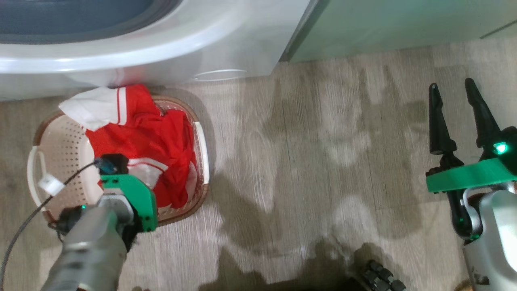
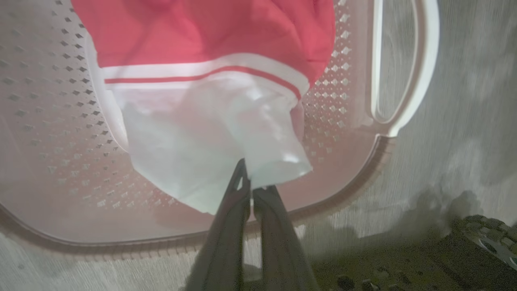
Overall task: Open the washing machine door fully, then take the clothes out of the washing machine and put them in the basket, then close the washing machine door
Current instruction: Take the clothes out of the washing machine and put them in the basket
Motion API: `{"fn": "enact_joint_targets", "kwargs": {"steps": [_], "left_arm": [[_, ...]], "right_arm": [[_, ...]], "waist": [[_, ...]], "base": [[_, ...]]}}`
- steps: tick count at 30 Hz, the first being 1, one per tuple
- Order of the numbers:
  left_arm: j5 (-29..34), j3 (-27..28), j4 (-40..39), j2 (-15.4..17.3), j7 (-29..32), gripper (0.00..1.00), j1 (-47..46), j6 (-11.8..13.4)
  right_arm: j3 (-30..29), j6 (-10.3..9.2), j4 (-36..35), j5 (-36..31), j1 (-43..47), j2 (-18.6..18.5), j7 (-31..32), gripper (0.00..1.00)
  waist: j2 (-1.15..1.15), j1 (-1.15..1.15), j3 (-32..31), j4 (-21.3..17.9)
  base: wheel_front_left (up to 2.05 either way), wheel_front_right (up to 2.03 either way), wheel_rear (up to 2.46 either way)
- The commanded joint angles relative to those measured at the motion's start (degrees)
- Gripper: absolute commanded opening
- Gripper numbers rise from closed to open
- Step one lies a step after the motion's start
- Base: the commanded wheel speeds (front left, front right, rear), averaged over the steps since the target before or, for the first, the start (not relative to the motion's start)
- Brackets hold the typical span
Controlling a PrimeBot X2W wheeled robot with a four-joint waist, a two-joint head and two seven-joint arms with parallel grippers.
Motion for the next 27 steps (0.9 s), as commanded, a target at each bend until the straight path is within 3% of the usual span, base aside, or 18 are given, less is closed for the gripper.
{"fn": "enact_joint_targets", "kwargs": {"steps": [1,2,3,4,15,21,27], "left_arm": [[-0.3,1.2,-0.4,1.9,-1.1,0.35,-0.3,0.2],[-0.5,1.4,-0.3,1.9,-2.1,0.49,-0.6,0.6],[-0.7,1.6,-0.2,2.0,-3.0,0.90,-0.8,0.9],[-1.0,1.9,-0.1,2.0,-3.9,1.00,-0.9,1.2],[-7.7,8.2,0.3,3.7,-13.7,1.00,-5.8,0.7],[-9.8,9.7,0.4,5.6,-12.7,1.00,-10.3,0.4],[-11.2,10.8,0.5,6.8,-9.5,1.00,-13.2,1.8]], "right_arm": [[0.6,-0.04,-1.8,0.1,1.0,-1.0,-0.4,1.00],[0.5,-0.04,-1.9,0.0,1.1,-1.0,-0.4,1.00],[0.4,-0.04,-1.9,0.0,1.0,-1.0,-0.4,1.00],[0.3,-0.04,-1.8,0.0,1.0,-1.1,-0.4,1.00],[0.2,-0.04,-1.9,-0.1,0.1,-0.4,-0.4,1.00],[0.7,-0.04,-2.8,-0.2,-1.0,-0.5,-0.4,1.00],[0.1,-0.04,-3.5,-0.4,-1.7,-0.5,-0.4,1.00]], "waist": [[0.00,0.00,0.5,-0.3],[0.00,0.00,0.7,-0.5],[0.00,0.00,0.8,-0.6],[0.00,0.00,0.8,-0.7],[0.00,0.00,1.4,-1.5],[0.00,0.00,4.9,-2.0],[0.00,0.00,8.6,-2.7]], "base": [[0.00,0.00,0.00],[0.00,0.00,0.00],[0.00,0.00,0.00],[0.00,0.00,0.00],[0.00,0.00,0.00],[0.00,0.00,0.00],[0.00,0.00,0.00]]}}
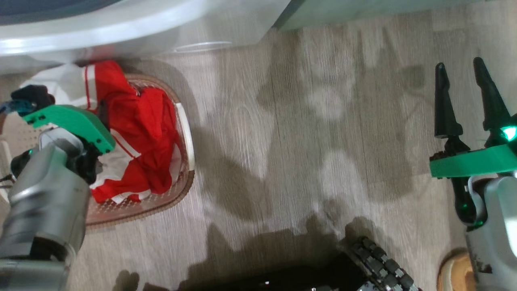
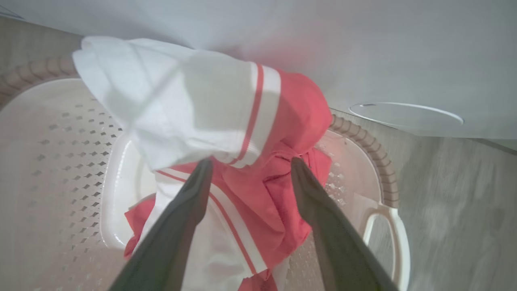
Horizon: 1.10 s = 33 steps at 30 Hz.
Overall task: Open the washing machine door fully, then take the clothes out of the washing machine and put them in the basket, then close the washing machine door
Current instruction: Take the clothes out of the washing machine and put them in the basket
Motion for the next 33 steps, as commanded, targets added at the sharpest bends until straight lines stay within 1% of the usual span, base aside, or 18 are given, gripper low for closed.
{"fn": "enact_joint_targets", "kwargs": {"steps": [1,4,12,13,14,15,16,20,24,28,30,33], "left_arm": [[-0.8,1.5,-0.4,2.7,0.5,1.00,-0.6,1.0],[-1.3,1.9,-0.4,3.3,0.9,1.00,-1.6,2.0],[-1.7,2.0,-0.4,4.1,0.0,1.00,-4.0,3.0],[-1.4,1.7,-0.4,4.2,-0.7,0.74,-4.5,2.9],[-1.4,1.7,-0.4,4.2,-0.7,0.74,-4.5,2.9],[-1.3,1.5,-0.4,4.2,-1.0,0.39,-4.6,2.9],[-1.2,1.3,-0.4,4.1,-1.2,0.00,-4.7,2.8],[-0.7,0.3,-0.4,3.6,-1.1,0.00,-4.1,2.2],[0.4,-1.4,-0.4,3.0,-0.5,0.00,-2.0,1.4],[1.9,-3.7,-0.4,1.9,-0.3,0.00,1.8,0.6],[2.3,-4.9,-0.4,0.8,-0.1,0.00,4.9,-0.2],[3.0,-6.5,-0.4,0.0,0.8,0.00,8.2,-0.7]], "right_arm": [[0.3,-0.04,-1.8,-0.3,0.9,-0.5,-0.4,1.00],[0.0,-0.04,-2.3,-0.4,0.7,-0.4,-0.4,1.00],[-0.3,-0.04,-2.9,-0.7,0.2,-0.4,-0.4,1.00],[-0.4,-0.04,-2.9,-0.7,0.1,-0.3,-0.4,1.00],[-0.4,-0.04,-2.9,-0.7,0.1,-0.3,-0.4,1.00],[-0.5,-0.04,-3.0,-0.7,0.1,-0.3,-0.4,1.00],[-0.5,-0.04,-2.9,-0.8,0.2,-0.3,-0.4,1.00],[-0.7,-0.04,-2.6,-1.0,0.4,-0.4,-0.4,1.00],[-0.7,-0.04,-1.9,-1.1,1.0,-0.5,-0.4,1.00],[-0.3,-0.04,-0.9,-0.9,1.8,-0.5,-0.4,1.00],[0.4,-0.04,-0.1,-0.7,2.3,-0.5,-0.4,1.00],[1.2,-0.04,0.7,-0.5,2.9,-0.5,-0.4,1.00]], "waist": [[0.00,0.00,1.9,-0.4],[0.00,0.00,3.4,-0.5],[0.00,0.00,6.3,-0.5],[0.00,0.00,6.6,-0.5],[0.00,0.00,6.6,-0.5],[0.00,0.00,6.7,-0.5],[0.00,0.00,6.8,-0.5],[0.00,0.00,6.2,-0.2],[0.00,0.00,3.8,0.5],[0.00,0.00,-0.5,1.7],[0.00,0.00,-4.0,2.6],[0.00,0.00,-7.2,3.5]], "base": [[0.00,0.00,0.00],[0.00,0.00,0.00],[0.00,0.00,0.00],[0.00,0.00,0.00],[0.00,0.00,0.00],[0.00,0.00,0.00],[0.00,0.00,0.00],[0.00,0.00,0.00],[0.00,0.00,0.00],[0.00,0.00,0.00],[0.00,0.00,0.00],[0.00,0.00,0.00]]}}
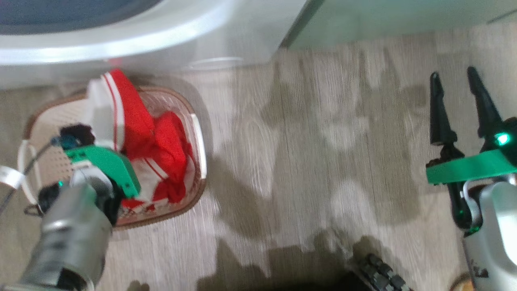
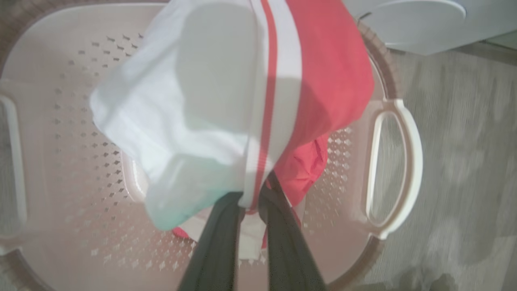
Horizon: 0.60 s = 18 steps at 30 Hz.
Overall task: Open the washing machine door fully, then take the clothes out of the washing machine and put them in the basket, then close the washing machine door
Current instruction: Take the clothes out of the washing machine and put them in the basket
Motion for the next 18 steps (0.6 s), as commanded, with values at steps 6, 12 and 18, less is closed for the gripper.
{"fn": "enact_joint_targets", "kwargs": {"steps": [6,12,18], "left_arm": [[0.4,-1.4,-0.5,-0.2,5.9,0.00,5.8,-0.7],[-1.1,-1.5,-0.5,-0.7,6.7,0.00,5.3,-0.8],[-2.1,-0.5,-0.5,0.7,4.7,0.00,1.4,0.2]], "right_arm": [[1.8,-0.04,-0.4,0.4,3.1,-1.0,-0.4,1.00],[2.3,-0.04,-1.0,0.7,2.7,-1.9,-0.4,1.00],[1.4,-0.04,-2.2,0.5,2.0,-2.3,-0.4,1.00]], "waist": [[0.00,0.00,-6.1,2.5],[0.00,0.00,-5.0,2.2],[0.00,0.00,-0.3,1.3]], "base": [[0.00,0.00,0.00],[0.00,0.00,0.00],[0.00,0.00,0.00]]}}
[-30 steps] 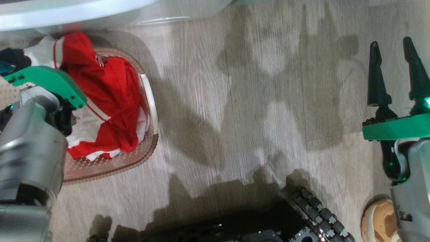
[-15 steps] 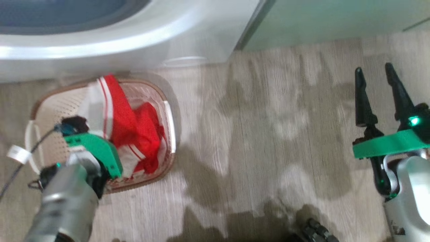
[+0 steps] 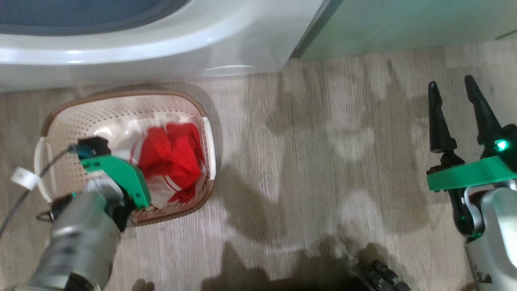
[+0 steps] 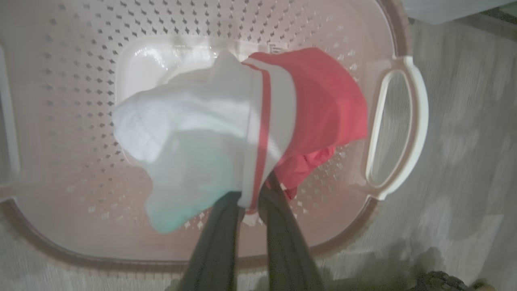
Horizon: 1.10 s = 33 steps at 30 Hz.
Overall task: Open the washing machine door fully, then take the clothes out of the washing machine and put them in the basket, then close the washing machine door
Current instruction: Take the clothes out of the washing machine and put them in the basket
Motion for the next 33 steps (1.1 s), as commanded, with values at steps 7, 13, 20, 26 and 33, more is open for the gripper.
{"fn": "enact_joint_targets", "kwargs": {"steps": [7,13,20,26,33], "left_arm": [[-0.9,2.0,-0.5,3.5,-1.8,1.00,-2.2,1.5],[-0.6,1.5,-0.5,3.6,-5.5,1.00,-0.5,2.1],[-1.6,2.2,-0.8,3.8,-16.8,1.00,2.3,0.3],[-1.5,2.1,-7.1,5.2,-20.3,1.00,6.1,-0.5],[1.9,6.6,-26.8,6.7,-20.3,1.00,16.2,-0.5]], "right_arm": [[-0.2,-0.04,-2.1,-0.2,0.2,-0.5,-0.4,1.00],[-0.6,-0.04,-1.3,-0.2,0.9,0.4,-0.4,1.00],[0.2,-0.04,0.2,0.3,2.8,1.9,-0.4,1.00],[0.4,-0.04,1.4,0.9,5.6,3.2,-0.4,1.00],[-0.7,-0.04,1.8,2.2,9.3,4.5,-0.4,1.00]], "waist": [[0.00,0.00,3.2,-1.6],[0.00,0.00,-0.6,-1.2],[0.00,0.00,-8.7,-0.6],[0.00,0.00,-16.2,-0.4],[0.00,0.00,-23.8,0.1]], "base": [[0.00,0.00,0.00],[0.00,0.00,0.00],[0.00,0.00,0.00],[0.00,0.00,0.00],[0.00,0.00,0.00]]}}
